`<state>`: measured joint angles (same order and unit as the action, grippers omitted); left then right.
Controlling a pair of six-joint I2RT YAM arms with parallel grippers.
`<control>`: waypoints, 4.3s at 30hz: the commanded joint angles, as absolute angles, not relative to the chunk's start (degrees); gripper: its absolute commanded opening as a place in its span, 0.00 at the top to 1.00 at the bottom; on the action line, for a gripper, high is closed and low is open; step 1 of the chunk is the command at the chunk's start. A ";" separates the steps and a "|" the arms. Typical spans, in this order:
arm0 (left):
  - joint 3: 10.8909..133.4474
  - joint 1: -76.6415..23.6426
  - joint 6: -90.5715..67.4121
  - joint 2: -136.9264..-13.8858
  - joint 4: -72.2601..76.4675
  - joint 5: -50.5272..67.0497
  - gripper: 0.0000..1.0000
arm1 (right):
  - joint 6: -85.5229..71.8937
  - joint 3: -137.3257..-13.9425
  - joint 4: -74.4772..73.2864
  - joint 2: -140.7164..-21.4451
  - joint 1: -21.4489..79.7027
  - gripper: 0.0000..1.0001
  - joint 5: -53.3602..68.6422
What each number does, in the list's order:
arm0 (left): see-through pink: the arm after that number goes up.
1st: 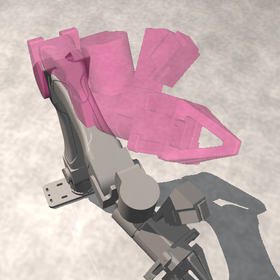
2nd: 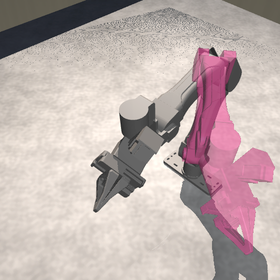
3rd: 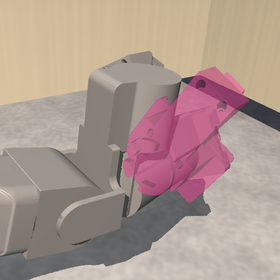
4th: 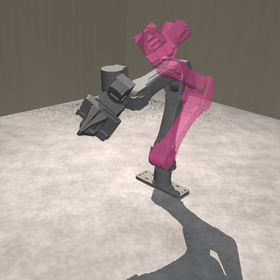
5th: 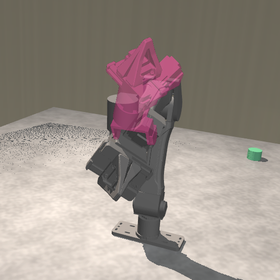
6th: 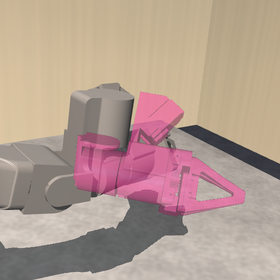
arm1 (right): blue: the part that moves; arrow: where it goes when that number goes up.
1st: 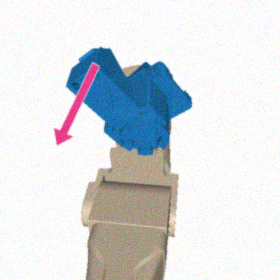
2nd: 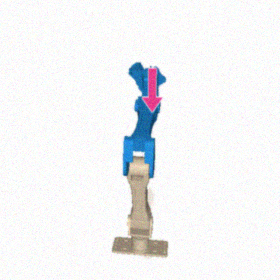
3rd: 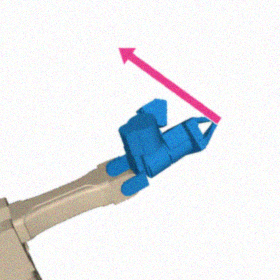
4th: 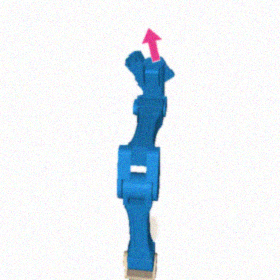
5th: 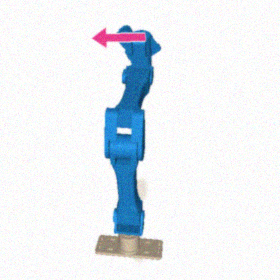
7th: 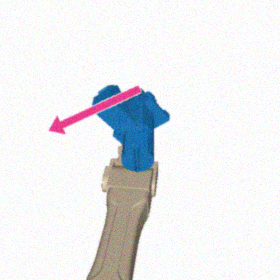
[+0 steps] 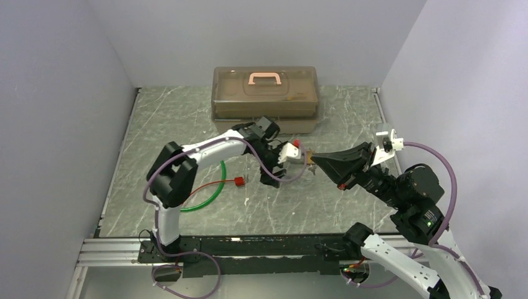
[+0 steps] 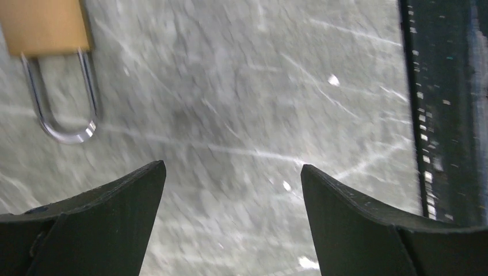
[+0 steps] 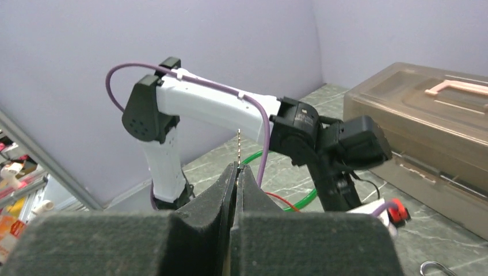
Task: Unlock with the key
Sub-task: Move the lock to the center of the board, then pick up the lock from the center of the board.
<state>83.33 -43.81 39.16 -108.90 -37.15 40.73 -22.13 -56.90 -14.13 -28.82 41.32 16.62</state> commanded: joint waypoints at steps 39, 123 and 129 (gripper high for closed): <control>100.42 -52.57 38.12 -128.83 -35.38 14.51 0.69 | -20.75 -65.74 -16.53 -31.89 41.27 1.00 12.05; 59.79 -52.31 27.65 -101.91 -27.48 25.73 0.48 | -19.48 -68.52 -16.16 -37.04 41.25 1.00 16.40; 58.60 -56.98 30.64 -101.37 -29.81 25.87 0.42 | -18.31 -69.77 -17.11 -37.03 41.22 1.00 15.72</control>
